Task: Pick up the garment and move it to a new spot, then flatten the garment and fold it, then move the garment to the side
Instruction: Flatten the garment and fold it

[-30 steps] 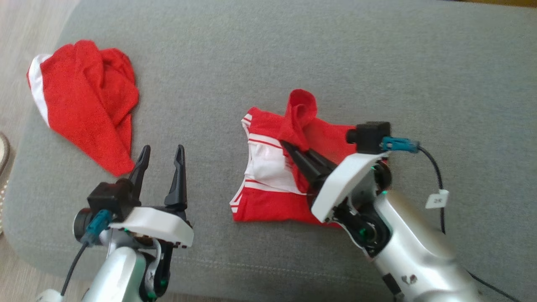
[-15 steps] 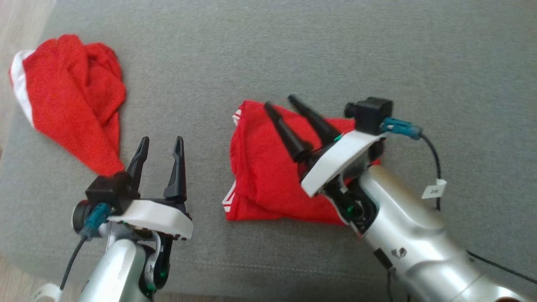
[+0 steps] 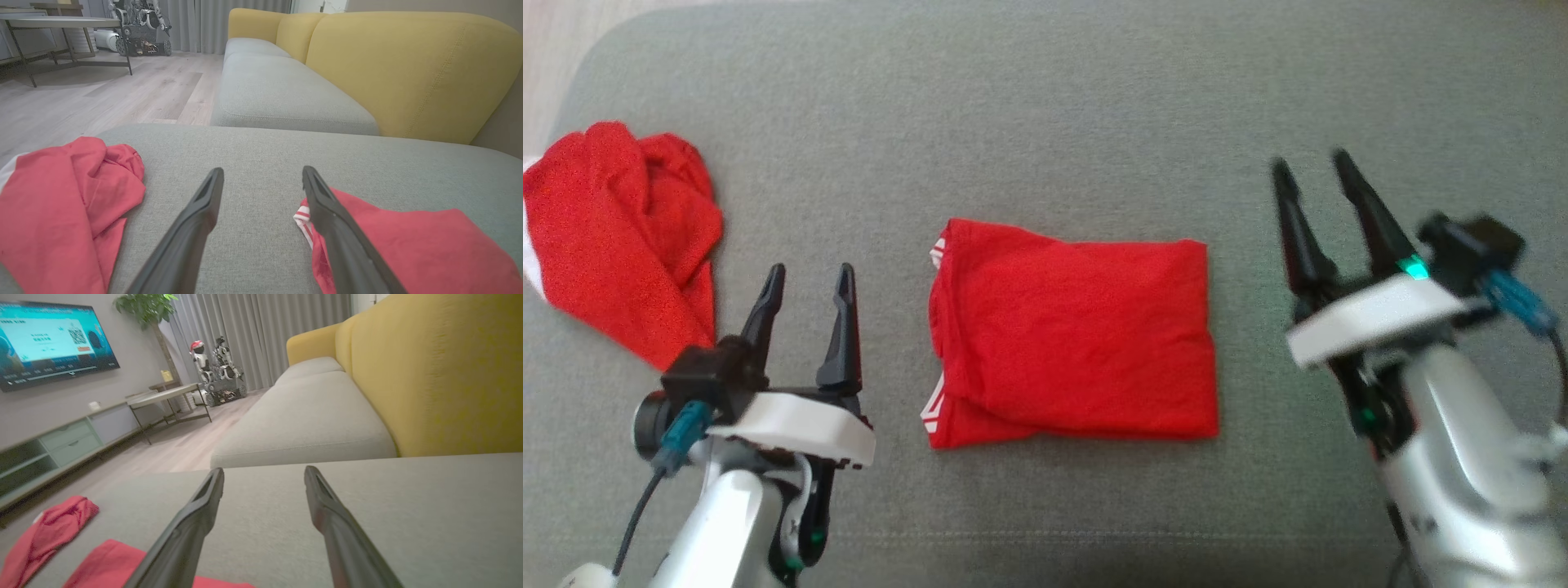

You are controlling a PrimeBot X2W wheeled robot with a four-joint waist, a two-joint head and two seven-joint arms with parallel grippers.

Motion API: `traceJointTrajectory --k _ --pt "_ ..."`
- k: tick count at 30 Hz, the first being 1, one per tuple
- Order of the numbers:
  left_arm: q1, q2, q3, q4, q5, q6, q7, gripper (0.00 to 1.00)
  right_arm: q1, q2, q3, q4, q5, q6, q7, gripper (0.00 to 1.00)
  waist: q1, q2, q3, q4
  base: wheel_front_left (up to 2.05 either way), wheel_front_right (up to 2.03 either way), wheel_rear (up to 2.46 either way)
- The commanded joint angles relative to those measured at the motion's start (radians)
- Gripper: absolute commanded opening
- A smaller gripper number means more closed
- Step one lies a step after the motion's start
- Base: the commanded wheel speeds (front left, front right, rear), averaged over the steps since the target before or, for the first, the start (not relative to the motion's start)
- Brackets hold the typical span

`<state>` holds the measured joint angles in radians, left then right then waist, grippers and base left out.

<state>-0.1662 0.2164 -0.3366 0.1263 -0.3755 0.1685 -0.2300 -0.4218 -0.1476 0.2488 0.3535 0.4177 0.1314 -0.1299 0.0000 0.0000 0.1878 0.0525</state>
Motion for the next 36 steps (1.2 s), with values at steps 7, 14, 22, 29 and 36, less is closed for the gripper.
traceJointTrajectory --k 7,14,22,29,36 --pt "0.015 0.062 0.055 -0.08 0.006 0.02 0.002 1.0 0.189 0.028 -0.112 -0.288 -0.151 -0.001 0.094 1.0 0.0 0.0 -0.054 -0.037 0.0 0.0 0.0" --pt "0.058 0.081 0.049 -0.12 0.012 0.034 0.024 1.0 0.307 0.056 -0.159 -0.412 -0.178 -0.001 0.161 1.0 0.0 0.0 -0.1 -0.039 0.0 0.0 0.0" --pt "0.123 0.096 0.039 -0.147 0.012 0.046 0.038 1.0 0.425 0.077 -0.207 -0.477 -0.207 -0.001 0.229 1.0 0.0 0.0 -0.161 -0.037 0.0 0.0 0.0" --pt "0.174 0.105 0.02 -0.149 0.014 0.049 0.043 1.0 0.487 0.083 -0.226 -0.51 -0.228 -0.001 0.262 1.0 0.0 0.0 -0.193 -0.035 0.0 0.0 0.0" --pt "0.188 0.115 0.016 -0.15 0.017 0.056 0.046 1.0 0.505 0.085 -0.232 -0.533 -0.259 -0.001 0.278 1.0 0.0 0.0 -0.204 -0.034 0.0 0.0 0.0"
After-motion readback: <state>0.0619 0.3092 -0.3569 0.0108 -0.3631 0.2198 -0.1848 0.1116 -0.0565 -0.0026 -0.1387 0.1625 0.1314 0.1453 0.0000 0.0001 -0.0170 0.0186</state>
